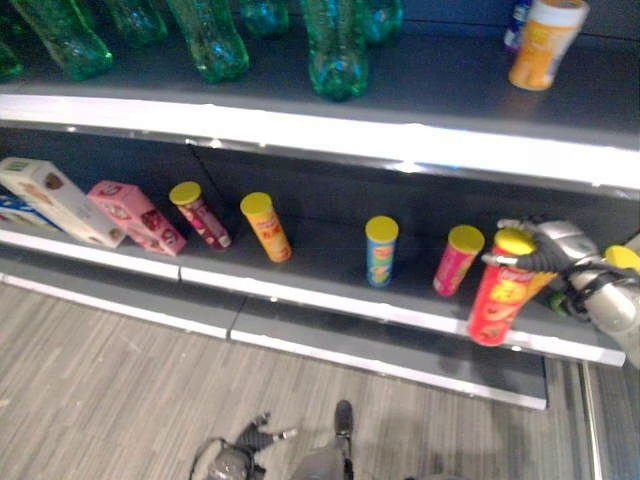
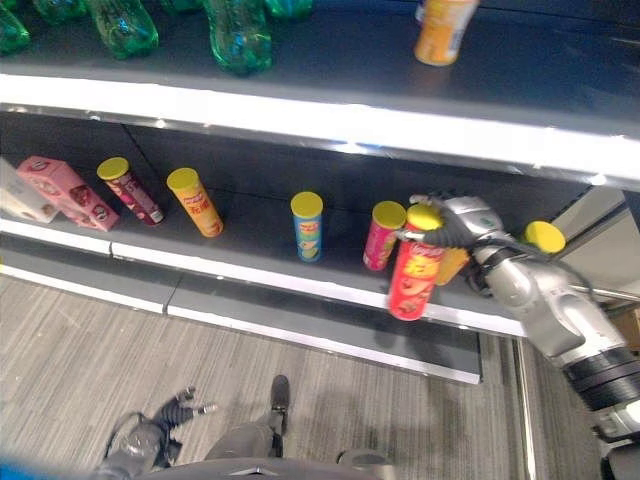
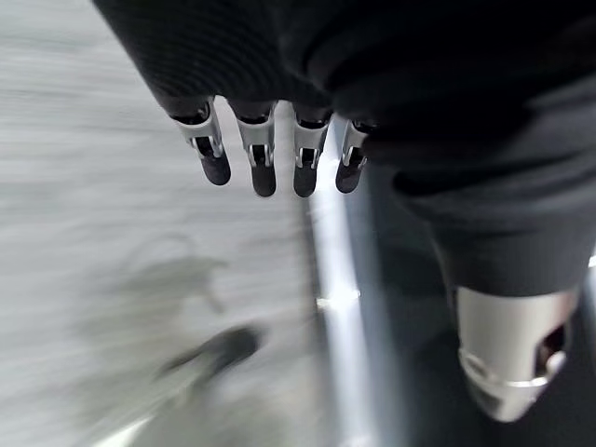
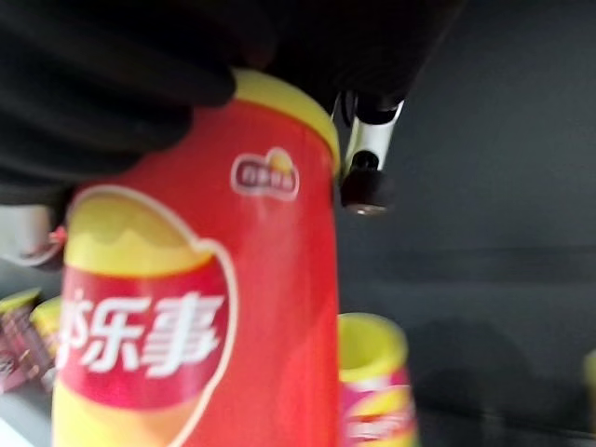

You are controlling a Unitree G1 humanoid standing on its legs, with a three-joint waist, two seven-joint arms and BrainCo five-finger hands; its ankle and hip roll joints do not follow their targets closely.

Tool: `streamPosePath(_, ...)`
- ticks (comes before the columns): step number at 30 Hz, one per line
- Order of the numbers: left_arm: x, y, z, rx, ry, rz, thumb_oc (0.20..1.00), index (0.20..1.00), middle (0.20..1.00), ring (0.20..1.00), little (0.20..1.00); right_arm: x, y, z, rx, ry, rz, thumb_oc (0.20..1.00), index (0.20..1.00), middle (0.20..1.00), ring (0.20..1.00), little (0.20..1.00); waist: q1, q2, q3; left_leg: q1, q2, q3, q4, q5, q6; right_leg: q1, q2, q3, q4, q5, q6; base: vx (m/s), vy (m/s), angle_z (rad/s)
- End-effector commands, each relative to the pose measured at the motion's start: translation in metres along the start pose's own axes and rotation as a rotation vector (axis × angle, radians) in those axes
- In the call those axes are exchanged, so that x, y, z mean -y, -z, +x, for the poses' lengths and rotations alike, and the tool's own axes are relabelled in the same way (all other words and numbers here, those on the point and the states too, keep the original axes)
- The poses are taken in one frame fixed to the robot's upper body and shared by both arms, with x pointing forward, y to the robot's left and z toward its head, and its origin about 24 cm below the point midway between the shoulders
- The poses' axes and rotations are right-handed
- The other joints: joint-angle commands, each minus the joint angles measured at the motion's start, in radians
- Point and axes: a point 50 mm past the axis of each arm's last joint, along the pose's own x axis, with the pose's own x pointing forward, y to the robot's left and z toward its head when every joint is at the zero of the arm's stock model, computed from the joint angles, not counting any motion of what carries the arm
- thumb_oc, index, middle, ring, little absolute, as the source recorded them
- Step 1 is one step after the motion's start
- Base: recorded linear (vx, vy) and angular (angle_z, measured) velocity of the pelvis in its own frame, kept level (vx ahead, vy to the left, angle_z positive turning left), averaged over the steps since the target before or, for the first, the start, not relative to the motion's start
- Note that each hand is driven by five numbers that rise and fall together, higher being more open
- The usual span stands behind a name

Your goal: Put the goods on the table back onto the shelves and tidy them up.

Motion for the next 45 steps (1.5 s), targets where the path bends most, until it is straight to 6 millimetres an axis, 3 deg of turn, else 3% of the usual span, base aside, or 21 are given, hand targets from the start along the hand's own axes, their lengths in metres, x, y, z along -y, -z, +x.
streamPosePath(1, -0.021, 0.011, -0.005, -0.022, -0.06, 0.052, 1.0, 1.0, 1.0, 1.0, 1.0, 0.038, -0.012, 0.015, 0.06, 0.148, -0.075, 0.2, 0.2, 0.2, 0.2, 0.2, 0.041, -0.073, -0.029, 0.004, 0.075, 0.018, 0.033, -0.124, -0.147, -0.053, -0.104, 0.029, -0.039, 0.197, 0.094, 0.08, 0.158, 0.15)
streamPosePath(4, -0.023, 0.009, -0.005, -0.019, -0.07, 0.062, 1.0, 1.0, 1.0, 1.0, 1.0, 0.035, -0.016, 0.018, 0.07, 0.153, -0.077, 0.2, 0.2, 0.2, 0.2, 0.2, 0.038, -0.077, -0.026, 0.026, 0.051, 0.043, 0.022, -0.144, -0.125, -0.085, -0.122, 0.005, 0.011, 0.23, 0.103, 0.1, 0.222, 0.11)
streamPosePath(7, -0.029, 0.009, -0.005, -0.022, -0.088, 0.068, 1.0, 1.0, 1.0, 1.0, 1.0, 0.033, -0.02, 0.019, 0.082, 0.165, -0.089, 0.2, 0.2, 0.2, 0.2, 0.2, 0.037, -0.081, -0.012, 0.061, 0.042, 0.081, 0.013, -0.179, -0.113, -0.105, -0.154, -0.085, 0.036, 0.276, 0.106, 0.06, 0.113, -0.24)
streamPosePath(8, -0.029, 0.009, -0.005, -0.022, -0.088, 0.068, 1.0, 1.0, 1.0, 1.0, 1.0, 0.033, -0.02, 0.019, 0.082, 0.165, -0.089, 0.2, 0.2, 0.2, 0.2, 0.2, 0.037, -0.081, -0.012, 0.061, 0.042, 0.081, 0.013, -0.179, -0.113, -0.104, -0.154, -0.085, 0.035, 0.276, 0.106, 0.05, 0.091, -0.52)
streamPosePath(11, -0.033, 0.007, -0.005, -0.011, -0.096, 0.065, 1.0, 1.0, 1.0, 1.0, 1.0, 0.031, -0.02, 0.014, 0.079, 0.169, -0.081, 0.2, 0.2, 0.2, 0.2, 0.2, 0.025, -0.075, -0.004, 0.08, 0.049, 0.093, 0.007, -0.193, -0.113, -0.146, -0.119, -0.123, -0.017, 0.261, 0.09, 0.04, 0.032, -0.17)
streamPosePath(13, -0.032, 0.004, -0.004, -0.004, -0.093, 0.061, 1.0, 1.0, 1.0, 1.0, 1.0, 0.034, -0.022, 0.012, 0.09, 0.189, -0.073, 0.2, 0.2, 0.2, 0.2, 0.2, 0.007, -0.065, 0.004, 0.103, 0.057, 0.095, 0.006, -0.211, -0.114, -0.215, -0.071, -0.168, -0.09, 0.247, 0.074, 0.08, 0.003, -0.26)
streamPosePath(17, -0.031, 0.001, -0.004, 0.018, -0.088, 0.051, 1.0, 1.0, 1.0, 1.0, 1.0, 0.036, -0.026, 0.003, 0.108, 0.209, -0.077, 0.2, 0.2, 0.2, 0.2, 0.2, -0.01, -0.07, 0.035, 0.132, 0.049, 0.071, 0.019, -0.22, -0.113, -0.208, -0.044, -0.101, -0.114, 0.244, 0.076, 0.07, -0.014, -0.05)
streamPosePath(24, -0.016, 0.001, -0.003, 0.021, -0.054, 0.028, 1.0, 1.0, 1.0, 1.0, 1.0, 0.04, -0.048, 0.005, 0.211, 0.21, -0.037, 0.2, 0.2, 0.2, 0.2, 0.2, -0.008, -0.073, 0.022, 0.149, 0.061, 0.066, 0.026, -0.23, -0.127, -0.171, -0.049, -0.11, -0.159, 0.254, 0.061, 0.04, -0.051, 0.18)
streamPosePath(35, -0.012, 0.019, -0.008, -0.046, -0.05, 0.027, 1.0, 1.0, 1.0, 1.0, 1.0, 0.038, -0.103, 0.041, 0.454, 0.146, -0.048, 0.2, 0.2, 0.2, 0.2, 0.2, 0.054, -0.06, -0.005, 0.142, 0.062, 0.029, 0.018, -0.217, -0.135, -0.106, -0.064, -0.171, -0.17, 0.215, 0.052, 0.02, -0.047, 0.22)
streamPosePath(45, -0.005, 0.027, -0.011, -0.068, -0.046, -0.009, 1.0, 1.0, 1.0, 1.0, 1.0, 0.036, -0.131, 0.063, 0.531, 0.151, -0.01, 0.2, 0.2, 0.2, 0.2, 0.2, 0.09, -0.051, -0.012, 0.146, 0.053, 0.009, 0.014, -0.213, -0.135, -0.077, -0.085, -0.213, -0.161, 0.204, 0.055, 0.02, -0.02, 0.2)
